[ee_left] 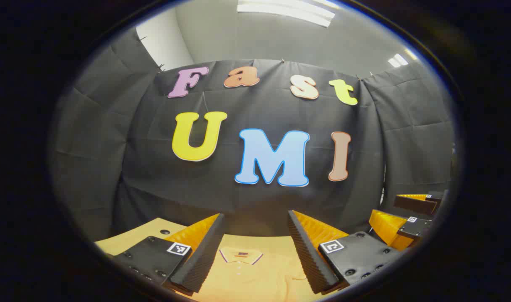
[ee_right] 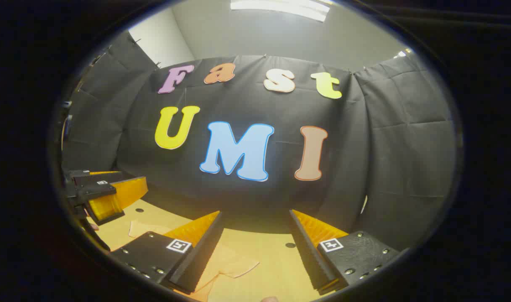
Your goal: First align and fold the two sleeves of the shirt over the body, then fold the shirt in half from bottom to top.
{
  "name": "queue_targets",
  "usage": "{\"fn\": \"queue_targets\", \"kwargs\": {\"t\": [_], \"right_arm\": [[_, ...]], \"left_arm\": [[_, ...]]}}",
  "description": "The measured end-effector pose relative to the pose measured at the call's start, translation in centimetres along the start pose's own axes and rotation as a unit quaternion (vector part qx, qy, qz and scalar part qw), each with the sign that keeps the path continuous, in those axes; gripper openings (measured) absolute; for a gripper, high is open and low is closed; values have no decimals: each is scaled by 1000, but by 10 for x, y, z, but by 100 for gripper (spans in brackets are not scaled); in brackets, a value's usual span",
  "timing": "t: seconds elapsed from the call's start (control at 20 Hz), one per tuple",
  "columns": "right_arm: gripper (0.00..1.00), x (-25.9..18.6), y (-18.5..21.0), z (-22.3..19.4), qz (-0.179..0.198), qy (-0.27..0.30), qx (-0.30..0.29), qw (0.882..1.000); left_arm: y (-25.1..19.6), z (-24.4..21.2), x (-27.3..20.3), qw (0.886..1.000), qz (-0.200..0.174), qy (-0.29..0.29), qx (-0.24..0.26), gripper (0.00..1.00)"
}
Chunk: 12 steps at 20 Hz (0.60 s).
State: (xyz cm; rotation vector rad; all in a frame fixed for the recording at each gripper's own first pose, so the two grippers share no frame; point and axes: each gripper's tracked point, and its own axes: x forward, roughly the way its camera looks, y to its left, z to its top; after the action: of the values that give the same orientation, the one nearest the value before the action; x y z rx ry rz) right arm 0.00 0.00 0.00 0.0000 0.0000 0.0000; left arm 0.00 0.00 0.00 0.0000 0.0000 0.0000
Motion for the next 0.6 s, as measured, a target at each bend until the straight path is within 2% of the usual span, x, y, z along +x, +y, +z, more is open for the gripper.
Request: {"fn": "queue_targets", "kwargs": {"t": [0.35, 0.6], "right_arm": [[95, -11, -20, -14, -20, 17, 24, 999], [95, -15, -47, -29, -55, 34, 31, 997]], "left_arm": [[2, 2, -3, 1000, -14, 1, 16, 96], [8, -5, 1, 1000, -16, 14, 14, 96]]}}
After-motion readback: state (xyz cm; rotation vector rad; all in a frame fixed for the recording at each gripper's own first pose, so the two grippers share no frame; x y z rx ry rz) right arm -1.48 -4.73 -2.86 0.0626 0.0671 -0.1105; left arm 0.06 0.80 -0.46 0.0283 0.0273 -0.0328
